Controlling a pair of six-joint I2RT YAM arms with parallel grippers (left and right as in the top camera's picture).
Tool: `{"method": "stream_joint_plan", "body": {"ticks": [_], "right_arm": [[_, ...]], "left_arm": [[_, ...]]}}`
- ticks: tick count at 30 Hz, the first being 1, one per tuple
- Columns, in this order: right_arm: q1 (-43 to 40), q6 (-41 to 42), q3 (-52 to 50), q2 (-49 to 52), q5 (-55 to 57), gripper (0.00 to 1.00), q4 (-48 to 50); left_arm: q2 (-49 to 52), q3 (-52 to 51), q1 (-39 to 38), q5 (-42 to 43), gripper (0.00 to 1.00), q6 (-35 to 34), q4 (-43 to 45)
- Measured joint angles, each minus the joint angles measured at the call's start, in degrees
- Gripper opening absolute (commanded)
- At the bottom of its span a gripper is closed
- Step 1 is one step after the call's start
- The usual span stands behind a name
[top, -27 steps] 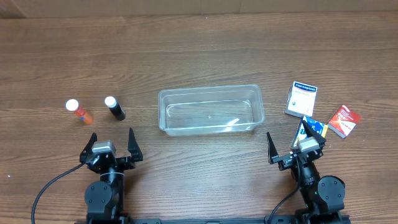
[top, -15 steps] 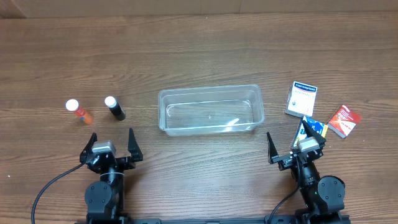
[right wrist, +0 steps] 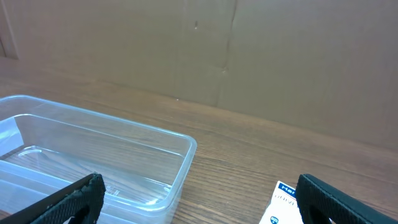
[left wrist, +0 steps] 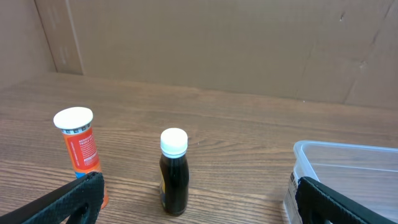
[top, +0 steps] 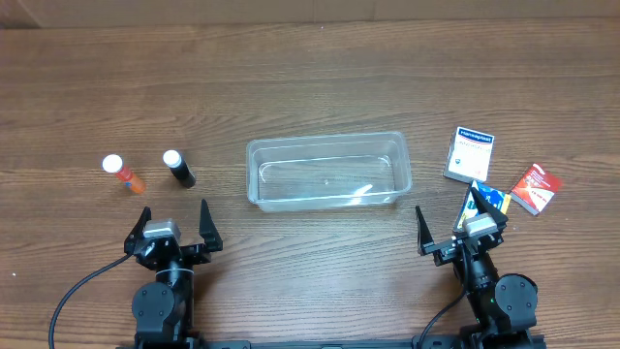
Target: Pack container
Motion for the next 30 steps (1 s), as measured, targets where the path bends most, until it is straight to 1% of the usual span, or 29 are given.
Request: {"method": "stream_joint_plan", "body": {"ticks": [6,12,14,16,18,19,21,23,24,25,26,30], "right_arm": [[0.00,1.18,0.00,0.00,0.00,1.00,0.04],[0.02,8.79,0.00,0.00,0.00,1.00,0.00],[0.00,10.03,0.02,-0.02,-0.02,1.00,-0.85],[0.02,10.75,0.59,0.09,0.00,1.00,-3.72],[0.02,11.23,3.30,0.81,0.00,1.00,-6.05],[0.02,11.58,5.92,2.60,0.02,1.00,-8.20],[0.02,12.68,10.97,7.52,0.00,1.00,-9.11],[0.02,14.03,16.46,13.68,-0.02,1.00,-9.51],[0.02,14.47,18.23,16.15,-0.02,1.00,-9.86],[0.02,15.02,21.73,20.74,-0.02,1.00,-11.32],[0.02,15.37,25.24,25.44,-0.02,1.00,-12.92],[0.04,16.15,39.95,42.38,-0.02,1.00,-23.26]], "left_arm": [[0.00,0.00,0.00,0.00,1.00,0.00,0.02],[0.00,0.00,0.00,0.00,1.00,-0.04,0.00],[0.00,0.02,0.00,0.02,1.00,-0.09,-0.37],[0.02,0.74,0.00,0.04,1.00,-0.28,-2.32],[0.11,3.67,0.00,0.00,1.00,-0.31,-7.87],[0.57,5.55,0.00,0.00,1.00,-0.37,-10.95],[2.47,9.07,0.00,0.00,1.00,-0.57,-13.66],[7.23,16.00,0.00,0.00,1.00,-1.22,-17.68],[8.57,17.64,0.00,0.00,1.00,-1.49,-18.01],[9.77,19.02,0.00,0.00,1.00,-1.75,-18.97],[14.75,23.69,0.00,0.00,1.00,-2.54,-21.55],[29.11,35.87,0.00,0.02,1.00,-4.17,-30.08]]}}
